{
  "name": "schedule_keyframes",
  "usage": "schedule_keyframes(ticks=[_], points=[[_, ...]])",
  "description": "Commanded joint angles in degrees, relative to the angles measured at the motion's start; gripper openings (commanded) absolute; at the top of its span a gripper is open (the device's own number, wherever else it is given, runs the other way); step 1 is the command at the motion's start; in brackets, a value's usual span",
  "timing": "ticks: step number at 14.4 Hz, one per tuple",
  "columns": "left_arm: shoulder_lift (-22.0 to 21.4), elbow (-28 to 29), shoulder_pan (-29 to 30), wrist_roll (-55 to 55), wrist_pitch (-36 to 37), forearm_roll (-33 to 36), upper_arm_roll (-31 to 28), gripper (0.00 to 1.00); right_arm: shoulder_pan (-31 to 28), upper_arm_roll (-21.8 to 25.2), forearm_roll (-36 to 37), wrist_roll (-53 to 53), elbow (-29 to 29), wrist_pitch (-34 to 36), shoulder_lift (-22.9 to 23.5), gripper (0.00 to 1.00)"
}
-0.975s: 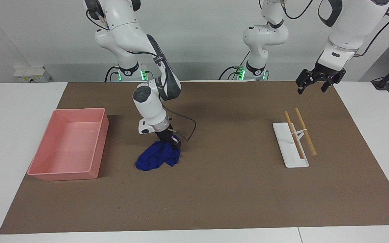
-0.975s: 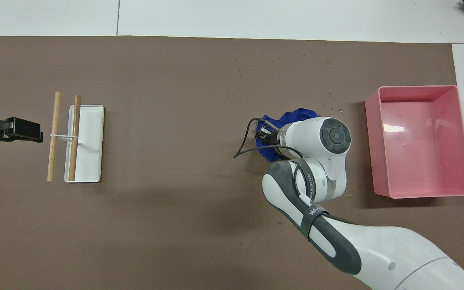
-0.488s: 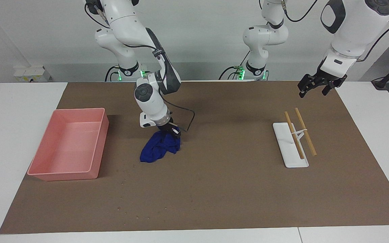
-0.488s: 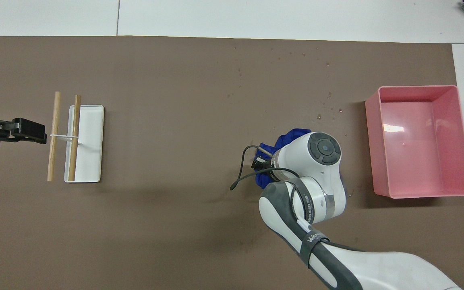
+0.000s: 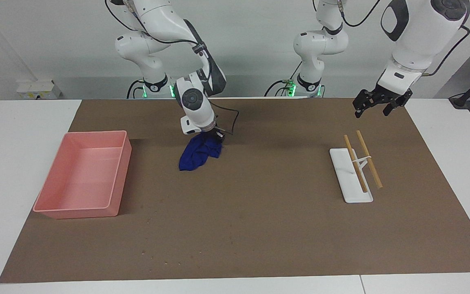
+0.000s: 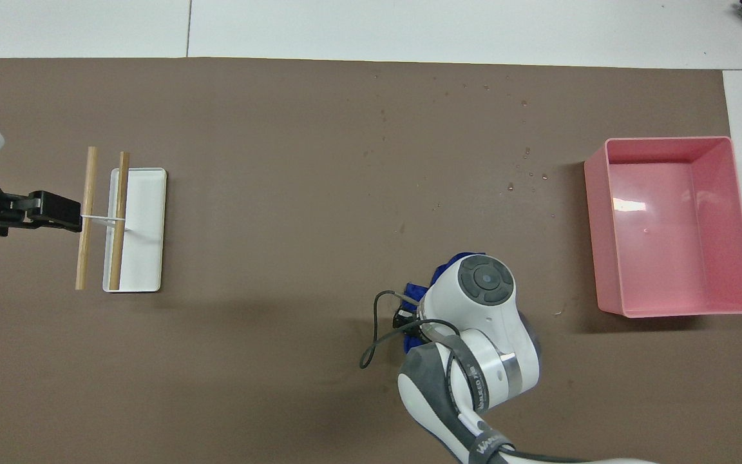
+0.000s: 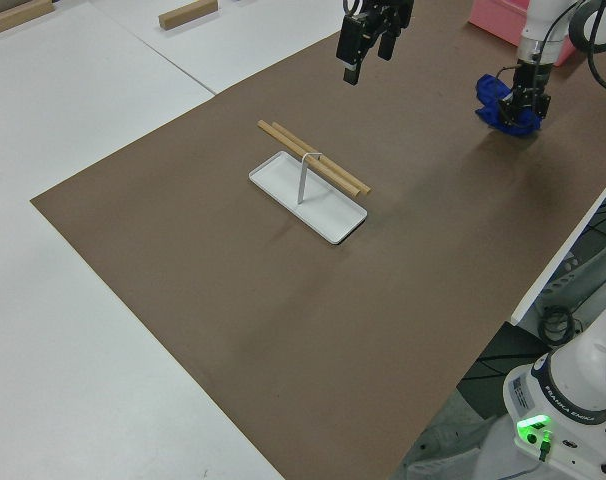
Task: Wipe water with towel using both arms
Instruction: 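Drag the towel across the water drops toward the robot with the right gripper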
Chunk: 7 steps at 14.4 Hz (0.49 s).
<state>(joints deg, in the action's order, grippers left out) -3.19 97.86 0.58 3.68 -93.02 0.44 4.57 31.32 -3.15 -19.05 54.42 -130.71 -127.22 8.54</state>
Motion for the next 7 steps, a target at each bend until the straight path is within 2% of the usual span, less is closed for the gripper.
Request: schedule_keyframes(ticks=[1, 3, 7], points=[[-0.9, 0.7, 0.9, 0.1, 0.7, 0.8, 0.9, 1.0, 4.1, -0.1, -0.3, 6.3, -2.2, 2.1, -4.7, 0.0], [-0.9, 0.5, 0.8, 0.1, 0.3, 0.8, 0.8, 1.0, 4.5, -0.1, -0.2, 6.7, -1.0, 2.4, -7.1, 0.0], [-1.2, 0.7, 0.9, -0.1, 0.8, 0.8, 0.9, 1.0, 2.5, 0.5, -0.2, 6.7, 6.3, 6.4, -9.8, 0.0]])
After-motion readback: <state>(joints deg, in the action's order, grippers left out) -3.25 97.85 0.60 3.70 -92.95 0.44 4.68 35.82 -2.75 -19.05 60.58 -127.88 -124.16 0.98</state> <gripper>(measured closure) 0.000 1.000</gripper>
